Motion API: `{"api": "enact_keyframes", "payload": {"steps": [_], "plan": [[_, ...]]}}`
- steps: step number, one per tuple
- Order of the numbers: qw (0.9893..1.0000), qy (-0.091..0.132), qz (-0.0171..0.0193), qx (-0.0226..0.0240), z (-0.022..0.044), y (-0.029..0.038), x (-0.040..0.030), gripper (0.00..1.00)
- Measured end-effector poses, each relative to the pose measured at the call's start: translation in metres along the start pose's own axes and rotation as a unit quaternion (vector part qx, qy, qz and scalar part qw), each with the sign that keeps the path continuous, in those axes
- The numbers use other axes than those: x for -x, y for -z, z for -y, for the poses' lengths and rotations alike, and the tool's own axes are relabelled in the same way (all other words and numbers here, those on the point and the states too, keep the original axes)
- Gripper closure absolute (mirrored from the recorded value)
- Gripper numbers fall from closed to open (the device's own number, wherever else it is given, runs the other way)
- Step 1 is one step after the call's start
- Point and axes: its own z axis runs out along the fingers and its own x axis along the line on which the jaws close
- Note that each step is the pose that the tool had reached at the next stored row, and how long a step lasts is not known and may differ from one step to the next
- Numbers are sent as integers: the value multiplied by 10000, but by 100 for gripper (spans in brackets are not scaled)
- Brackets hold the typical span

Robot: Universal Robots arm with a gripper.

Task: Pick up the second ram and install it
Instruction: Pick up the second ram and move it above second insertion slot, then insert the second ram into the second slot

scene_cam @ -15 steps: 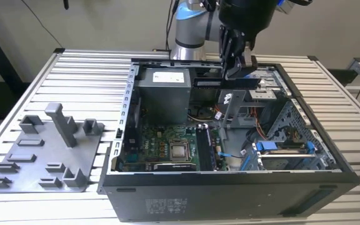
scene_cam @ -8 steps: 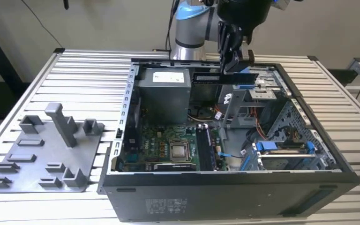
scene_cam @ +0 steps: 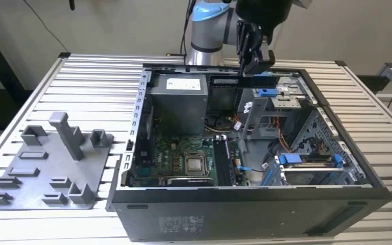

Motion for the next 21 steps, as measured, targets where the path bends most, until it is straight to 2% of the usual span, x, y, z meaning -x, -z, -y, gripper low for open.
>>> {"api": "enact_keyframes", "payload": {"steps": [21], "plan": [[10000, -42, -1, -2, 0, -1, 10, 86]]}}
